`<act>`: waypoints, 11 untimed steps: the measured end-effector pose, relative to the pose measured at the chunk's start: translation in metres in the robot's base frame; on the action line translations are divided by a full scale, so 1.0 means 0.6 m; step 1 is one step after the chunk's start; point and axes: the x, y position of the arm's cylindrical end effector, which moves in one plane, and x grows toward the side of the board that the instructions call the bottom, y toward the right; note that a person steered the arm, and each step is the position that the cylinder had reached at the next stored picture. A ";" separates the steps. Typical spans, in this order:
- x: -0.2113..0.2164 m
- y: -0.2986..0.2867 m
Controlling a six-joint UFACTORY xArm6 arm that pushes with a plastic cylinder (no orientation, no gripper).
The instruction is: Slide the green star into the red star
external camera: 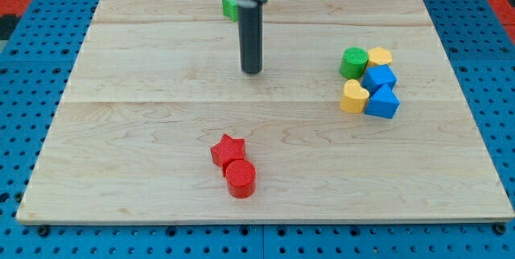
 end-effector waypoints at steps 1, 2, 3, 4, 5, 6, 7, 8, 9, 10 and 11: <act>-0.132 0.020; -0.242 0.043; -0.269 0.016; -0.258 -0.059; -0.207 -0.088; -0.154 -0.088; -0.108 -0.079; -0.107 -0.015; -0.082 0.032; -0.033 0.034; 0.029 0.034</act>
